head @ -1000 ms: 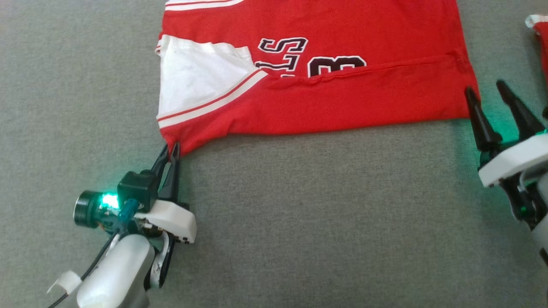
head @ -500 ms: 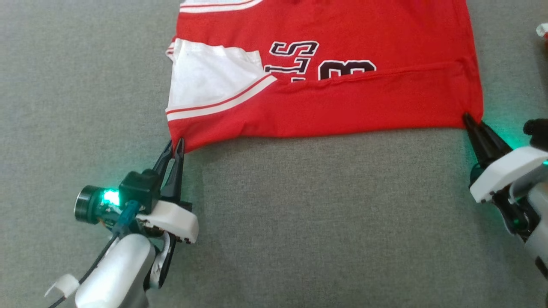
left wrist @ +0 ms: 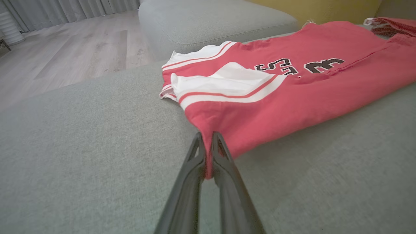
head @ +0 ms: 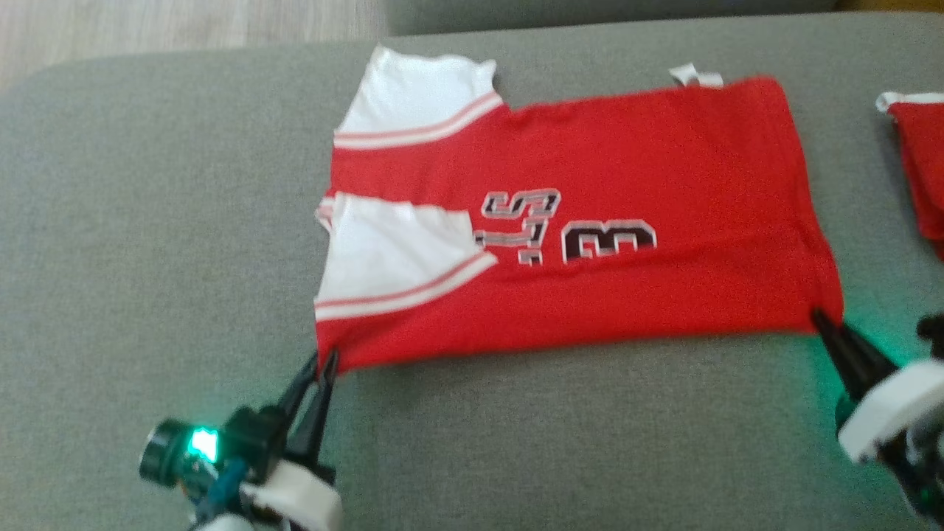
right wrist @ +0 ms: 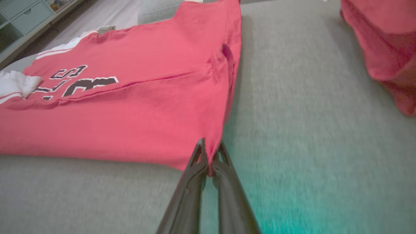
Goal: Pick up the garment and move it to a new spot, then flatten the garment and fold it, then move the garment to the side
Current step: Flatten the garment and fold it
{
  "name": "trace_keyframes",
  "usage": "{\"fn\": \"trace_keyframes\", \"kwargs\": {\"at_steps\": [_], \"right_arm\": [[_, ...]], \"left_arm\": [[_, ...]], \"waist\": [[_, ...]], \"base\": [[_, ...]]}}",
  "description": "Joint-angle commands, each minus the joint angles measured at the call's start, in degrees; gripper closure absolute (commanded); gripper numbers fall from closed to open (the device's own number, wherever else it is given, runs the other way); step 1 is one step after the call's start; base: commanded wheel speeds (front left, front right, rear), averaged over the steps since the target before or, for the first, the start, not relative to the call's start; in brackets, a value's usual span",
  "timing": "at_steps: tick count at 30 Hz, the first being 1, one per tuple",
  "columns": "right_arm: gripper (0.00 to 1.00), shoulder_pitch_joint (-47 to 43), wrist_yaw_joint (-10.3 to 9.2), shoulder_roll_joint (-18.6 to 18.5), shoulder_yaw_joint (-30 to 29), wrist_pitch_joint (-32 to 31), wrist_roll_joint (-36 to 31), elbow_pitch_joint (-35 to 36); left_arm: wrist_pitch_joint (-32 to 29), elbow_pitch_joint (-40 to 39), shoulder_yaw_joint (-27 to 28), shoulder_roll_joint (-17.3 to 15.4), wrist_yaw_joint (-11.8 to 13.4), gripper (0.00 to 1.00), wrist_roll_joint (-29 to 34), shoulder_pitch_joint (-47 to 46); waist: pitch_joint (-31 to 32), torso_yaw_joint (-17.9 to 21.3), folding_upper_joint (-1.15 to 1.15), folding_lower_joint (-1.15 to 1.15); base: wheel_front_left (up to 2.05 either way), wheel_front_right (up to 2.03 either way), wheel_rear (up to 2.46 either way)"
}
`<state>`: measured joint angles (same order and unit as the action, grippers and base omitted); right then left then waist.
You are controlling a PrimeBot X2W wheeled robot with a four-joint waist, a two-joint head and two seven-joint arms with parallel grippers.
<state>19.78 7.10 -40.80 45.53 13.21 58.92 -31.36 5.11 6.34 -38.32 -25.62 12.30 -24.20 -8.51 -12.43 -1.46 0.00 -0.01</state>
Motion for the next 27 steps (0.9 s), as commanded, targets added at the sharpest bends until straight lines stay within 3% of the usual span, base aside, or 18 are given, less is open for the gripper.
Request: {"fn": "trace_keyframes", "kwargs": {"at_steps": [1, 8, 16, 17, 18, 19, 20, 27], "right_arm": [[1.0, -2.2, 0.39, -3.03, 0.03, 1.14, 0.42, 0.9], [1.0, -10.9, 0.39, -4.25, -3.07, 1.71, -0.35, 3.75], [1.0, -13.15, 0.39, -2.46, -7.6, 1.77, -5.01, 3.97], [0.64, -13.07, 0.39, -2.17, -8.16, 1.77, -5.66, 3.73], [0.2, -12.93, 0.39, -1.98, -8.68, 1.77, -6.52, 3.46], [0.0, -12.73, 0.39, -1.74, -9.34, 1.78, -7.36, 3.25], [0.0, -12.57, 0.39, -1.36, -10.04, 1.78, -7.9, 3.25], [0.0, -12.99, 0.39, -0.23, -17.05, 1.78, -11.62, 8.32]], "left_arm": [[0.32, -2.25, 1.91, -1.94, 0.66, 1.0, -0.04, -0.28], [-1.12, -6.4, 0.28, -3.0, 2.2, 1.0, -1.27, 6.76], [-4.72, -6.41, -0.32, -2.72, 1.67, 1.0, -4.2, 8.03], [-5.21, -6.19, -0.22, -2.66, 1.65, 1.0, -4.65, 8.0], [-5.71, -6.03, -0.21, -2.68, 1.61, 0.79, -4.94, 7.9], [-6.24, -6.0, -0.21, -2.69, 1.48, 0.44, -5.34, 7.84], [-6.65, -6.14, -0.04, -2.68, 1.49, 0.0, -5.78, 7.82], [-4.89, -10.45, 2.83, -3.71, 3.04, 0.0, -4.88, 4.71]], "waist": [[1.19, 0.04, 0.0, 0.01], [2.79, 0.62, 0.0, 0.01], [2.0, 1.37, 0.0, 0.01], [1.89, 1.48, 0.0, 0.01], [1.78, 1.57, 0.0, 0.01], [1.68, 1.7, 0.0, 0.01], [1.62, 1.88, 0.0, 0.01], [1.16, 4.31, 0.0, 0.01]], "base": [[0.0, 0.0, 0.0], [0.0, 0.0, 0.0], [0.0, 0.0, 0.0], [0.0, 0.0, 0.0], [0.0, 0.0, 0.0], [0.0, 0.0, 0.0], [0.0, 0.0, 0.0], [0.0, 0.0, 0.0]]}}
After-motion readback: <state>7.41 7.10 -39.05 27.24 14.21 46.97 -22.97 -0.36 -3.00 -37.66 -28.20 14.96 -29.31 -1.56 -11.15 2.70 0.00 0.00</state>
